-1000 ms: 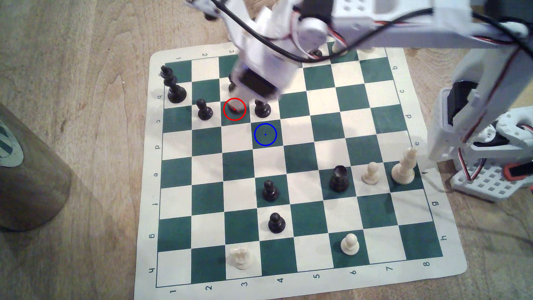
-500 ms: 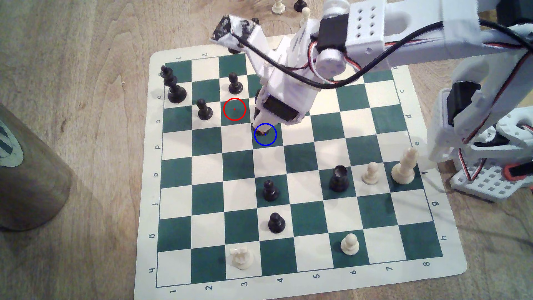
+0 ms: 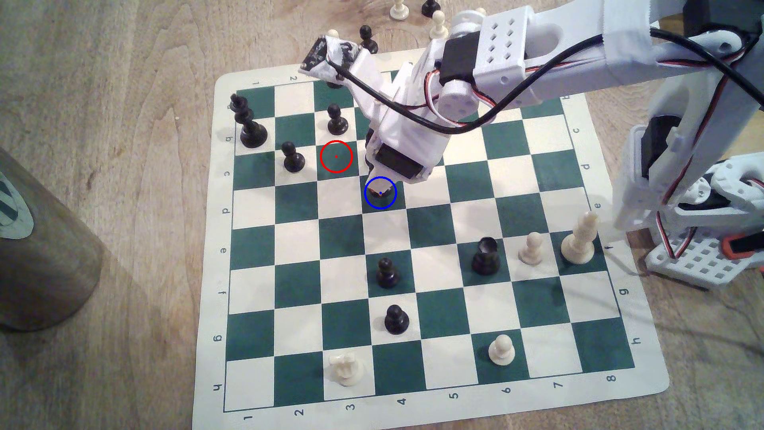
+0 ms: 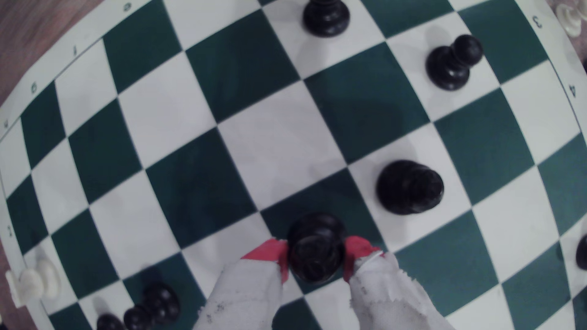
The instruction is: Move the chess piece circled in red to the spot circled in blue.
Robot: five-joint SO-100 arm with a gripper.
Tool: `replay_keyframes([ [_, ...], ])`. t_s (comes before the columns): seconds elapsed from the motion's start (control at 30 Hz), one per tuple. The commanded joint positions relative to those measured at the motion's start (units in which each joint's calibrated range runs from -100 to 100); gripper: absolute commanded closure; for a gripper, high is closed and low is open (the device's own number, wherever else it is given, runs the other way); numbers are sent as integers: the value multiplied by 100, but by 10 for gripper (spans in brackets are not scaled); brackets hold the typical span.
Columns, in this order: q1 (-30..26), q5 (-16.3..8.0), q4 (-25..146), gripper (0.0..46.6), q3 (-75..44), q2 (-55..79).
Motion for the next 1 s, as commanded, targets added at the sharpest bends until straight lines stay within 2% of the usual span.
replay_keyframes([
  [0.0,28,15,-176,450,-82,98],
  [0.33,83,29,-365,434,-82,378],
  [0.43,98,63,-332,377,-82,370],
  [0.53,122,112,-283,299,-9,277],
  [0.57,130,117,-283,291,0,243],
  [0.8,98,127,159,284,36,-267],
  [0.97,-58,210,1109,281,45,-988],
])
